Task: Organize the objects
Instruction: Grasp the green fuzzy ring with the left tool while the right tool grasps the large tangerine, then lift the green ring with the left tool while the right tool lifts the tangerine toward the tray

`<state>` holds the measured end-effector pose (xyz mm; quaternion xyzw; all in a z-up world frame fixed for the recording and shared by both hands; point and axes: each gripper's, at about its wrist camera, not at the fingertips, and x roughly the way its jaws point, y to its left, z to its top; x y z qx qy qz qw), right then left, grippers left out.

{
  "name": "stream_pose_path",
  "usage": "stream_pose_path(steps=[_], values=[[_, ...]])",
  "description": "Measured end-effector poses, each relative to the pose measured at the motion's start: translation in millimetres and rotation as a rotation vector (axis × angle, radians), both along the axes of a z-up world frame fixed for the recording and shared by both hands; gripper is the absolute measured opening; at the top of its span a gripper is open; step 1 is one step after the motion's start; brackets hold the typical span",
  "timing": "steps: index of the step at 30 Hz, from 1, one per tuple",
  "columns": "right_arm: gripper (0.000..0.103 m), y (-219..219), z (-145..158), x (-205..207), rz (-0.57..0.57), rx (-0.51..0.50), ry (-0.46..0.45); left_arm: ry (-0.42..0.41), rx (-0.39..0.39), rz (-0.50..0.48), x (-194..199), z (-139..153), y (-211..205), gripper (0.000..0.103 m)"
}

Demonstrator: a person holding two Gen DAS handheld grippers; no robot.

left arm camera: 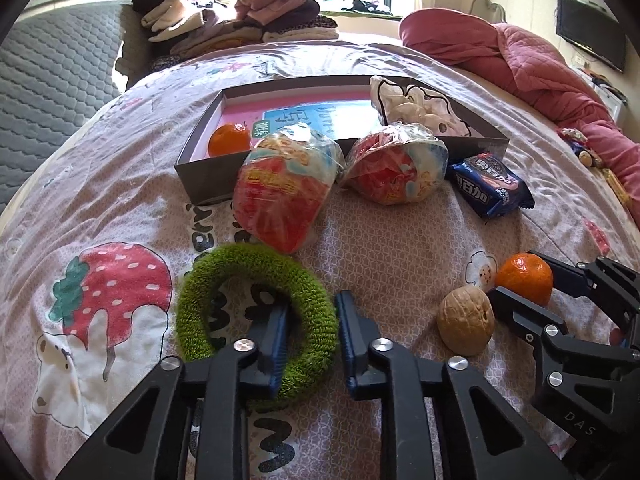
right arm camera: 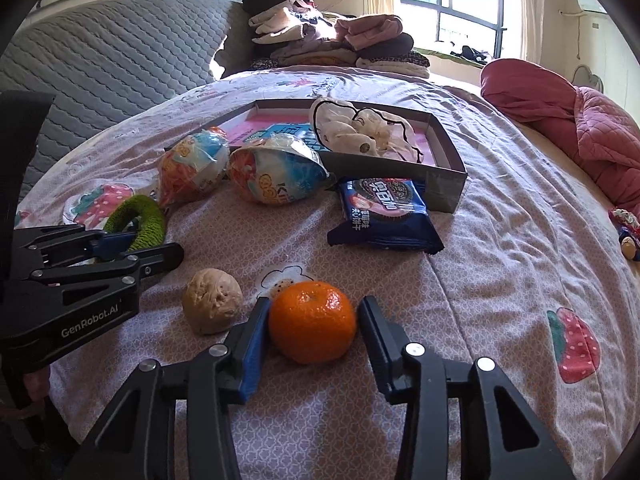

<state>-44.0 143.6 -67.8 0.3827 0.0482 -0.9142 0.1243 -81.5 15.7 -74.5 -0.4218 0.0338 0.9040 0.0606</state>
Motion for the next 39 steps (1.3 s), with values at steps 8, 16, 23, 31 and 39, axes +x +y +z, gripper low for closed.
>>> stream_pose_path(steps=[8, 16, 23, 31, 39], values=[[0.040, 2.2, 1.2, 1.4, 0.003, -0.024, 0.011, 0.004, 0.045, -0.007, 7.8, 2.3, -3.2, 0.013], [0.040, 6.6, 3.9, 3.5, -0.008, -0.045, 0.017, -0.002, 0.081, -0.009, 16.9, 3.9, -6.8, 0.013], [0.040, 9.7, 10.3, 7.2, -0.014, -0.066, 0.034, 0.003, 0.098, 0.006, 25.3, 7.5, -10.8, 0.013], [0.040, 10.8, 18.5, 14.4, -0.001, -0.090, 0.065, 0.031, 0.097, 0.001, 36.1, 18.0, -7.6, 0.013], [0.040, 12.7, 22.8, 17.0, 0.001, -0.108, 0.079, 0.068, 0.076, -0.007, 44.4, 29.2, -1.8, 0.013]])
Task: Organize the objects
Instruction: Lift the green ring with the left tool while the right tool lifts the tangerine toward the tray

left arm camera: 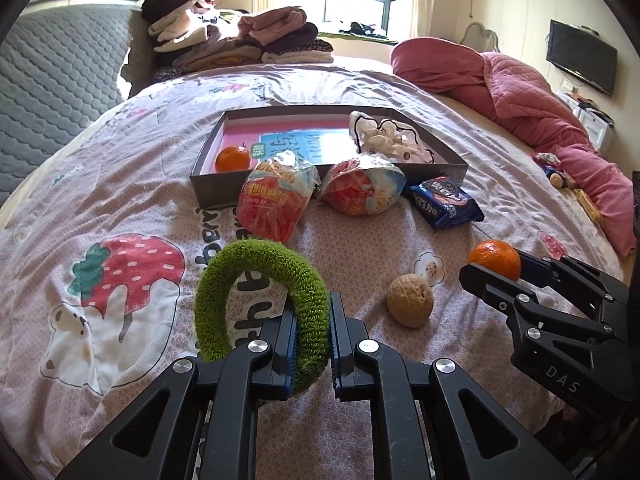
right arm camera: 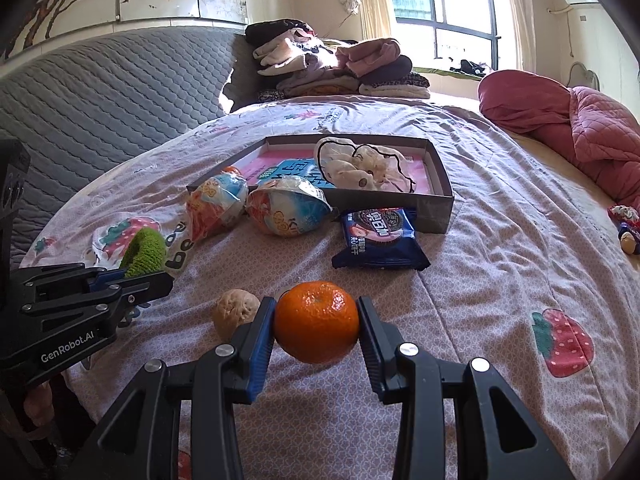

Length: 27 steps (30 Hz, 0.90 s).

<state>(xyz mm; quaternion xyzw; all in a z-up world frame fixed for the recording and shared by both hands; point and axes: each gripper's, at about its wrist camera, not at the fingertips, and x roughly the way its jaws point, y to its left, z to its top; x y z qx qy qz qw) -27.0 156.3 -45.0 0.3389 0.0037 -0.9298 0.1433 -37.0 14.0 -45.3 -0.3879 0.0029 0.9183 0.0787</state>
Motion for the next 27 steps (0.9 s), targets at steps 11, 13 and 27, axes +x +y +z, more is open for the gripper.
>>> stream_pose_path(steps=[11, 13, 27], values=[[0.040, 1.2, 6.5, 2.5, -0.009, -0.013, 0.028, 0.035, 0.024, -0.010, 2.0, 10.7, 1.9, 0.013], [0.040, 1.3, 7.9, 1.9, -0.014, -0.011, 0.032, 0.039, 0.034, -0.013, 0.3, 12.0, 1.6, 0.013], [0.040, -3.1, 32.1, -14.9, -0.031, 0.011, 0.075, 0.086, 0.075, -0.015, -21.6, 36.5, -0.6, 0.013]])
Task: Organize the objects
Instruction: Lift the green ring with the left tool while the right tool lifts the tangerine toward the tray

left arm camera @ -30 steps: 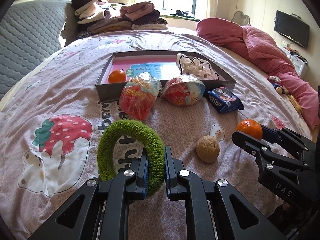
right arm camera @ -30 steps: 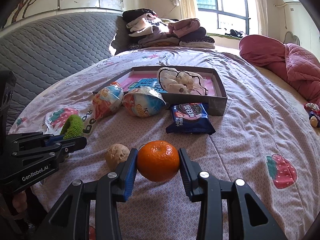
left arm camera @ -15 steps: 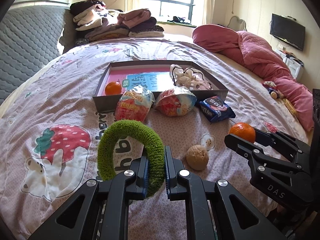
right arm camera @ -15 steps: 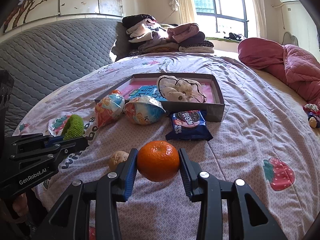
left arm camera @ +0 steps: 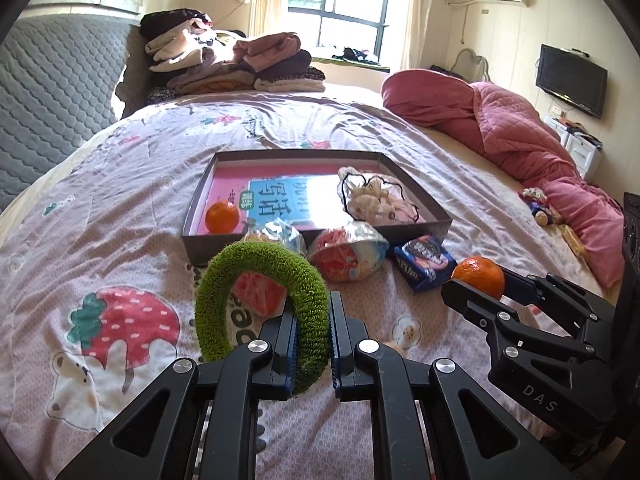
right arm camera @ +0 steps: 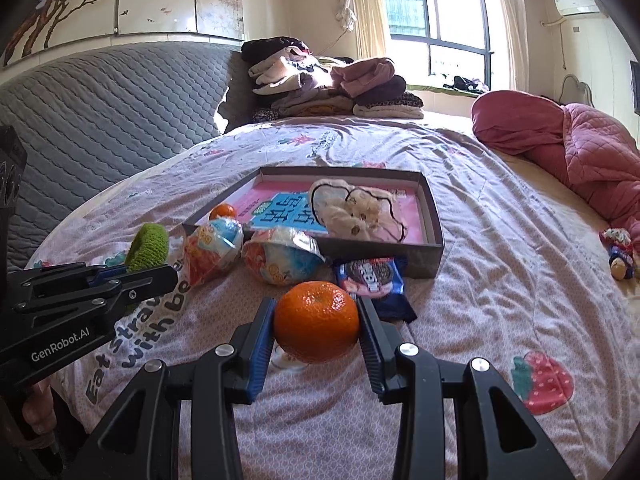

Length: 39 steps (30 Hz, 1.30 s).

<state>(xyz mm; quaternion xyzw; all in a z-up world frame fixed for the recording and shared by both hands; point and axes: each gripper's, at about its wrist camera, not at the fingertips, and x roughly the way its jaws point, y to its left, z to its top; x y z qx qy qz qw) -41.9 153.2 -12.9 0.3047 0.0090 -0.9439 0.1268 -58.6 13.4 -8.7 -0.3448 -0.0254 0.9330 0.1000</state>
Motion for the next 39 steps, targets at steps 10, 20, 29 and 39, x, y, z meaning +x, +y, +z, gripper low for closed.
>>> stream_pose_path(steps=[10, 20, 29, 39], values=[[0.040, 0.0, 17.3, -16.3, -0.008, 0.007, 0.029, 0.018, 0.019, 0.004, -25.4, 15.6, -0.3, 0.013], [0.040, 0.1, 24.2, -31.3, -0.010, 0.021, 0.039, 0.032, 0.013, 0.007, -44.1, 23.0, 0.0, 0.013], [0.040, 4.6, 36.4, -40.0, -0.025, 0.035, 0.055, 0.058, 0.003, 0.009, -51.8, 33.9, 2.1, 0.013], [0.040, 6.3, 52.3, -50.9, -0.044, 0.045, 0.076, 0.066, -0.014, 0.017, -57.5, 45.0, 6.4, 0.013]])
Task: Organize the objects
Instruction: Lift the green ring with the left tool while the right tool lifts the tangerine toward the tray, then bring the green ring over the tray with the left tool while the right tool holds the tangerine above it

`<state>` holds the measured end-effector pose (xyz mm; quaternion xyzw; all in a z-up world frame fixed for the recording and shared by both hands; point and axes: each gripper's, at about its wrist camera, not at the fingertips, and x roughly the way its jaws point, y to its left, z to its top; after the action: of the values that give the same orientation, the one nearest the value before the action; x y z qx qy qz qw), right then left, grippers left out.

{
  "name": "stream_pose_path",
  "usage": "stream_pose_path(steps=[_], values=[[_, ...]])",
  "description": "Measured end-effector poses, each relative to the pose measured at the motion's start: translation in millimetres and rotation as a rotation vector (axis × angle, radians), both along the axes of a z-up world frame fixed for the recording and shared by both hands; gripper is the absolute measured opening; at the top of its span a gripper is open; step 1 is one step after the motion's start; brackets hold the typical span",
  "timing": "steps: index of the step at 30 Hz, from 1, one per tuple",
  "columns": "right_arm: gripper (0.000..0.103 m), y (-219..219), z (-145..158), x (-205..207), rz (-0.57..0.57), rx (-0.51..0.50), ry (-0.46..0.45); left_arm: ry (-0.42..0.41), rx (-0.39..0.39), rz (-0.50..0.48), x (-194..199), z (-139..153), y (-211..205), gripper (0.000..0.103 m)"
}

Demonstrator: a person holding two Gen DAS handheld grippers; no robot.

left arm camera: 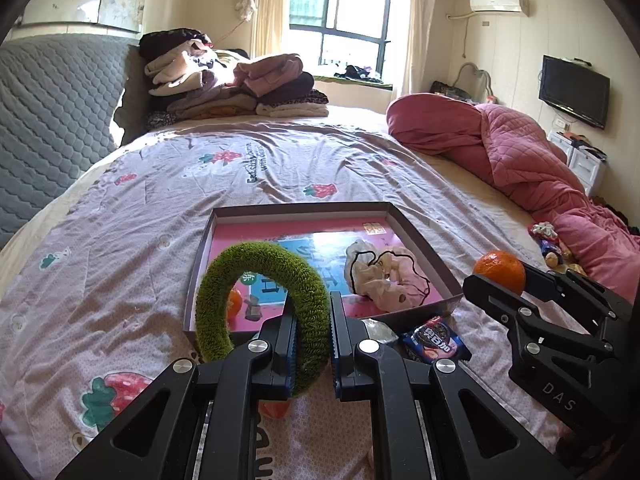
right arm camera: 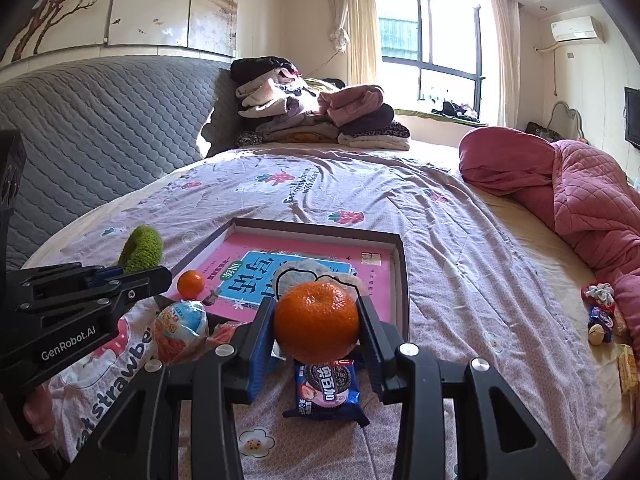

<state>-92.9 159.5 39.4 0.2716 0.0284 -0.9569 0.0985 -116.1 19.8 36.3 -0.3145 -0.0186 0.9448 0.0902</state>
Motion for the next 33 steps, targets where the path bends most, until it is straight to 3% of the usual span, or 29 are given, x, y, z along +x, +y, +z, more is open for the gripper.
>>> stream_pose_path(steps=[20, 33], values=[[0.040, 12.7, 25.9, -34.3, -0.038, 0.024, 0.045, 0.003, -0.019, 0.023, -46.0, 15.8, 1.9, 0.013], [0.040, 15.7, 29.2, -57.1, -0.044, 0.027, 0.049, -0.048, -0.016, 0.022, -88.6, 12.3, 2.5, 0.013]])
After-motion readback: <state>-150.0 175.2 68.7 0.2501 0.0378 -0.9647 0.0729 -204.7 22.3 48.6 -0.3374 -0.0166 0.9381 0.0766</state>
